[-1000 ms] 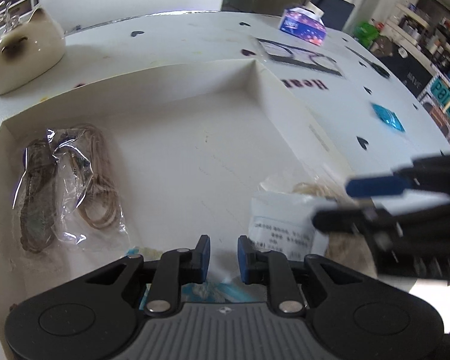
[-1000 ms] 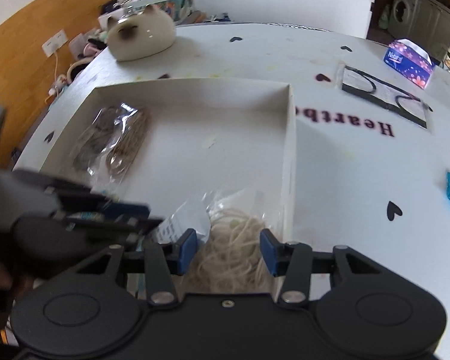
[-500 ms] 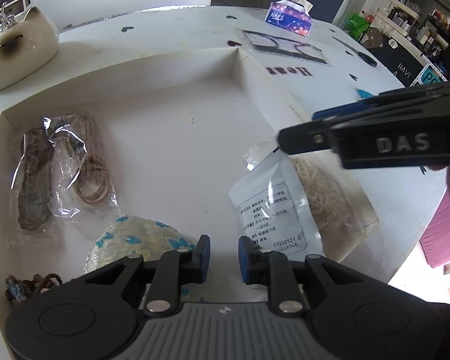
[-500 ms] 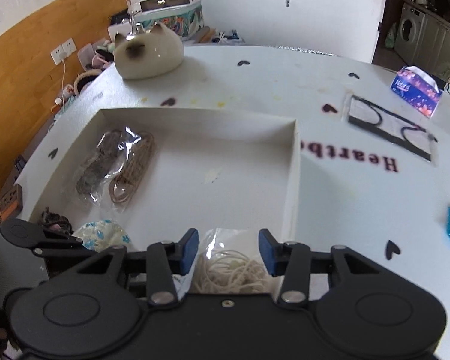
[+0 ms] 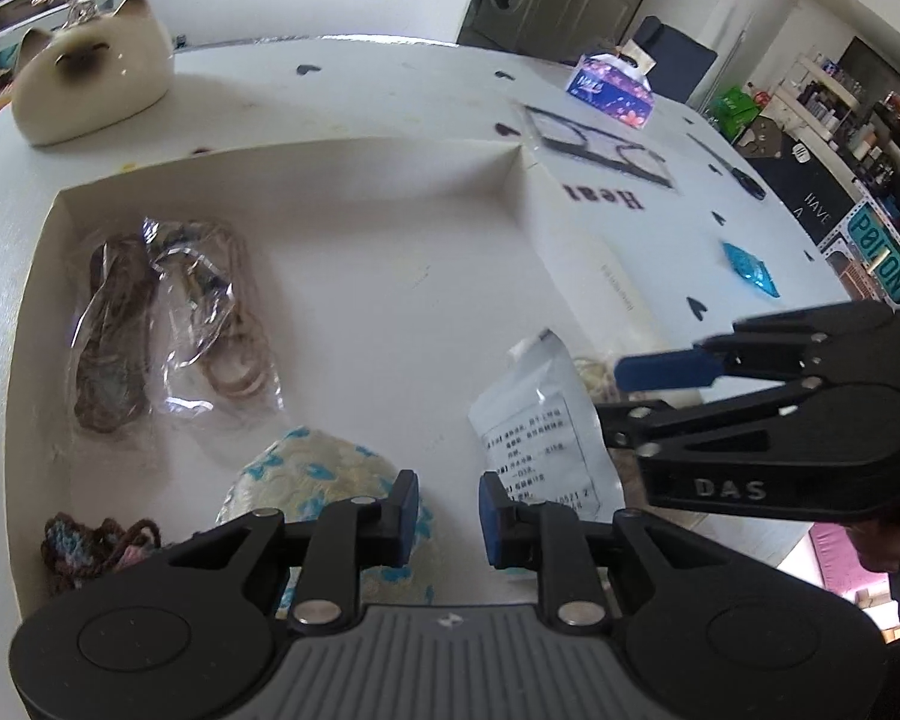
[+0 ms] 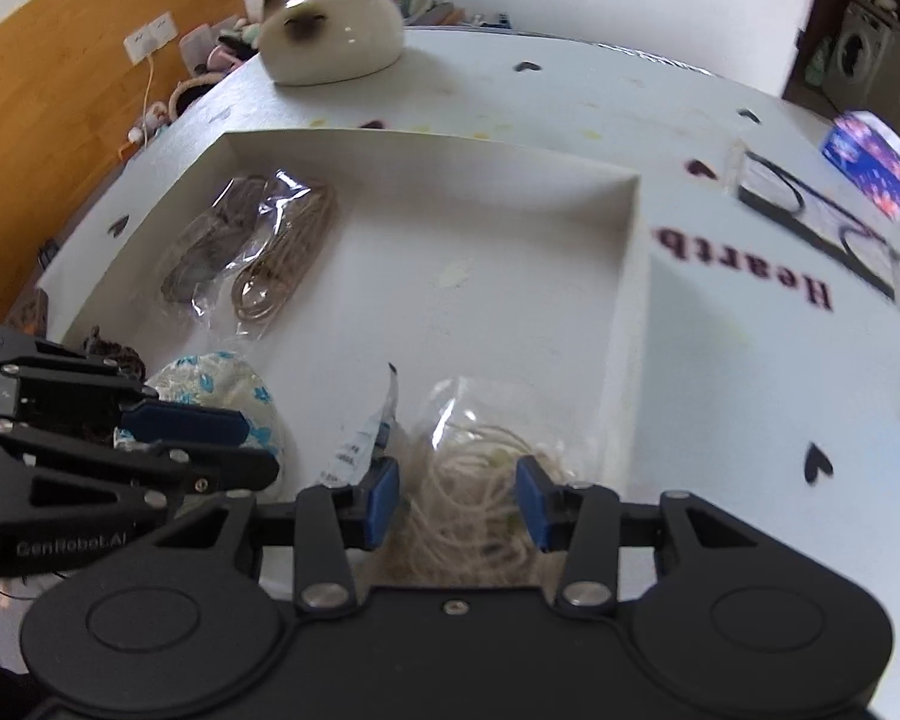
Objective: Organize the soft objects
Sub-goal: 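Open the right tool to release the cord bag in the tray, then lift both tools and move toward the blue packet and bagged mask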
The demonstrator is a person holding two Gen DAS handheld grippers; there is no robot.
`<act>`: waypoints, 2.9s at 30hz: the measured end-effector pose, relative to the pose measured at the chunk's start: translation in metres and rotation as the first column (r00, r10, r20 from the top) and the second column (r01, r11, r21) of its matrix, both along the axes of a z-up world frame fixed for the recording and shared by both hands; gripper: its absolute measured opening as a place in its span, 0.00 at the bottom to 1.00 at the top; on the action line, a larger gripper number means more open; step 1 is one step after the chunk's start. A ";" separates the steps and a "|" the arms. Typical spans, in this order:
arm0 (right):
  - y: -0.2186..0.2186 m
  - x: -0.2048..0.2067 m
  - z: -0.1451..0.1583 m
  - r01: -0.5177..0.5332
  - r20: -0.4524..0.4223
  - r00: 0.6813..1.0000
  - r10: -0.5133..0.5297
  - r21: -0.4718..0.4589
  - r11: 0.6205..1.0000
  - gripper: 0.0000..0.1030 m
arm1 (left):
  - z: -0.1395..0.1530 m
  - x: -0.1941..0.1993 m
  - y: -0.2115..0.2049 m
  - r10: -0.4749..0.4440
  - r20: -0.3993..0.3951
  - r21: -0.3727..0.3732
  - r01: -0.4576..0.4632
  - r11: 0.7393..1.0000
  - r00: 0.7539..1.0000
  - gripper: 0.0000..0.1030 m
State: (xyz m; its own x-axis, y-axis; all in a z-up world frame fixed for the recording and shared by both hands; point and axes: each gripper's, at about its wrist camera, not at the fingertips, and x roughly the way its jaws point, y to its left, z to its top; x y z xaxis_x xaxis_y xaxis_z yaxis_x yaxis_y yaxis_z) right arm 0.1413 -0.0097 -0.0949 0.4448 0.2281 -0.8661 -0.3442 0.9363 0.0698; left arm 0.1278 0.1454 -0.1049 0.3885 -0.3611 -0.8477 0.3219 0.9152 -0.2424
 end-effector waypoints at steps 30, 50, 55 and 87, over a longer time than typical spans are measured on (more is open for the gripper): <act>-0.006 -0.021 0.020 -0.002 0.056 0.998 0.000 0.044 0.999 0.44 | 0.000 0.000 0.004 0.007 -0.007 0.029 -0.007 1.000 1.000 0.25; -0.026 -0.034 0.025 0.066 0.060 0.996 -0.070 0.066 0.996 0.44 | -0.008 0.013 -0.009 0.007 -0.047 -0.060 -0.010 0.998 0.999 0.03; -0.031 -0.036 0.031 0.062 0.076 0.995 -0.069 0.090 0.994 0.44 | 0.001 0.008 -0.009 0.019 -0.007 -0.022 -0.019 1.000 1.000 0.27; -0.058 -0.085 0.066 0.119 0.257 0.955 -0.148 0.126 0.985 1.00 | 0.054 -0.059 0.029 0.200 0.175 -0.028 -0.198 0.980 0.964 1.00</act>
